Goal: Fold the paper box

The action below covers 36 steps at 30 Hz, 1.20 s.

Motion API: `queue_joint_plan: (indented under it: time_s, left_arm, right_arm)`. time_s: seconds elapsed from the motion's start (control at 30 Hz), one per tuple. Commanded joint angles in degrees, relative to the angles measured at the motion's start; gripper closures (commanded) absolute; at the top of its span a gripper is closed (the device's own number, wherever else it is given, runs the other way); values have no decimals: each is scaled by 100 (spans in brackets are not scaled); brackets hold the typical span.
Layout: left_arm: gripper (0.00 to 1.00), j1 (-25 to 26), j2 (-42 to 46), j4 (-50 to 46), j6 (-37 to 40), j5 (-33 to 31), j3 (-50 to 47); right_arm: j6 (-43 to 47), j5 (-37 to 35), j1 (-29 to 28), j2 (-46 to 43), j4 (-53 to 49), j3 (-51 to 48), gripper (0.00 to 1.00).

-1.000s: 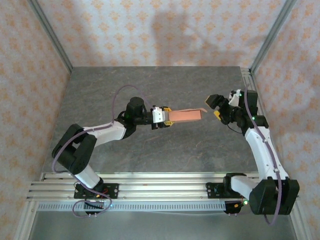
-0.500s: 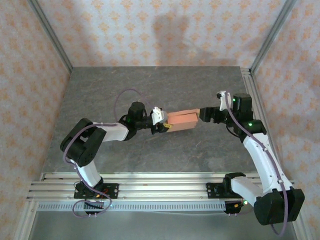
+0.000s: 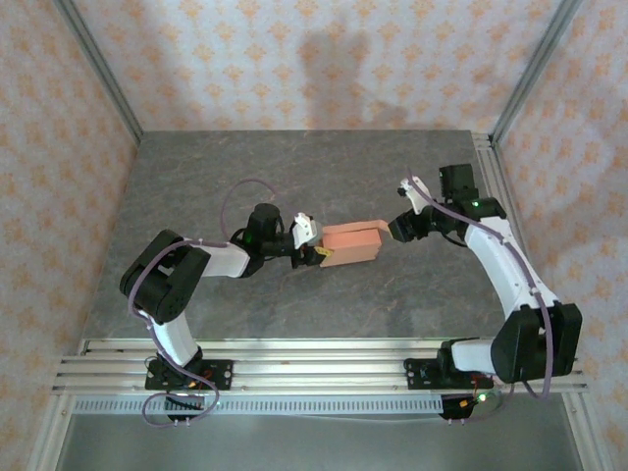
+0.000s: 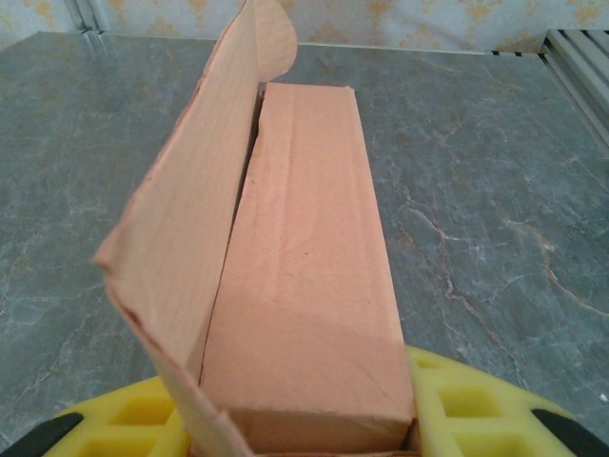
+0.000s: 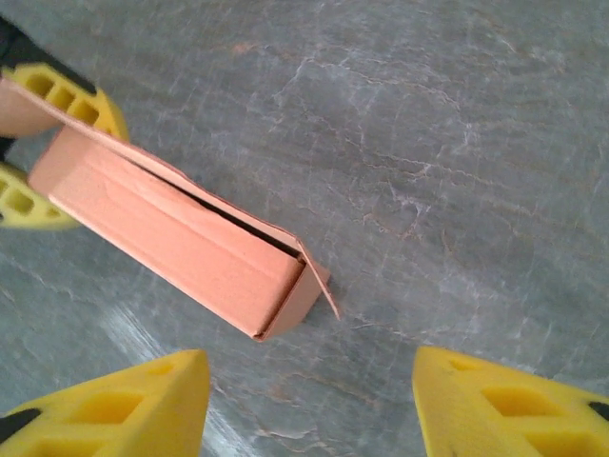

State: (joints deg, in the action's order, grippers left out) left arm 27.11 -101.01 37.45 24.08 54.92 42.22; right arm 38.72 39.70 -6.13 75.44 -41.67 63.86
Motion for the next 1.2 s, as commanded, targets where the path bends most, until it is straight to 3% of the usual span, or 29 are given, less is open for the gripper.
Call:
queue_joint_plan:
  time_s: [0.0,0.4,0.53,0.83,1.07,1.17]
  left_arm:
    - [62,-91,132,-154,150,233,105]
    - [62,-108,128,-600,351,313,284]
    - [62,-103,124,-678,381,348,314]
    - [62,-110,121,-652,353,319,306]
    - [62,-109,110,-712,344,318,356]
    - [62,-101,97,-688,287,303,366]
  right_arm:
    - [917,157,-50,327,-485,337,47]
    - [1347,396,-316,1336,-867,1103,61]
    - [1423,429,-355,1568,-1020,1281,72]
    - [1577,355,-378,1855,-1442,1526,76]
    - [1541,347,-380,1915,-1538,1560,98]
    - [1404,235,-432,1886,-1466,1550,100]
